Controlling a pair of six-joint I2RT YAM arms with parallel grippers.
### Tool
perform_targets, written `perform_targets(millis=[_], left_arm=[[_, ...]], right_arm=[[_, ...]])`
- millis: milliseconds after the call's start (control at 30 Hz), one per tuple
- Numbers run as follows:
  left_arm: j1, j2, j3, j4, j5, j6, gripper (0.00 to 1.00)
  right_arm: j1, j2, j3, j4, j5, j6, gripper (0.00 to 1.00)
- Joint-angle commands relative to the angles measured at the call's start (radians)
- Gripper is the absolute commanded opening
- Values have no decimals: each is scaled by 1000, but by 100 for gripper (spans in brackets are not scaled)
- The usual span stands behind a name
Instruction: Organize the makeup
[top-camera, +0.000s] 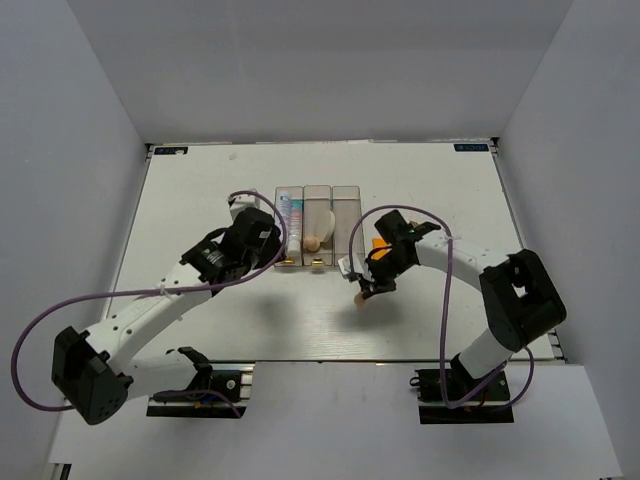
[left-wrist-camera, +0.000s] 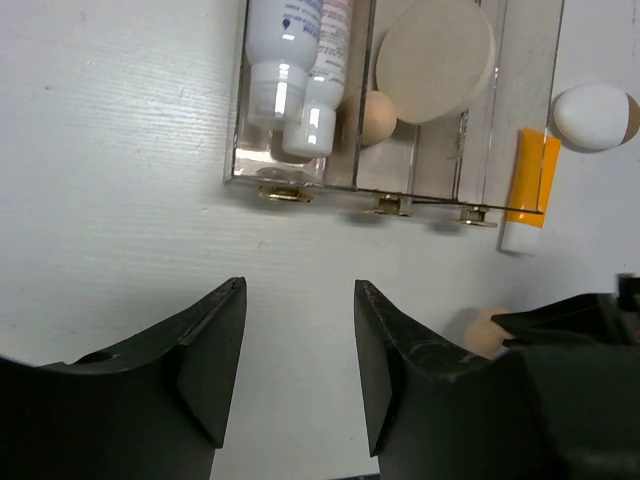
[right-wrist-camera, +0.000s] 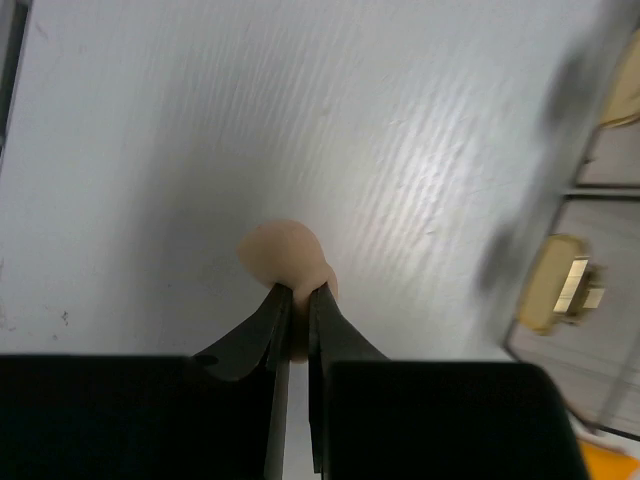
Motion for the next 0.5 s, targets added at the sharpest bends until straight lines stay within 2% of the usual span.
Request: perform_targets(millis=[0,133,167,267,467], left_arm=[[1,-70,-56,40,-11,-43,57],[1,-91,-80,52,-11,-51,57],[1,-91,-81,58,-11,-49,57],[1,-90,-81,63,-13,-46,57],[1,-97,-102,77,-2,-58,57]], right_arm=[[4,-77,129,-57,-119,36,6],[12,-67,238,25,-167,193,6],[15,-62,264,109,-156,284,6],[30,-13,299,273,-78,423,6],[71,125,390,392,83,501,10]])
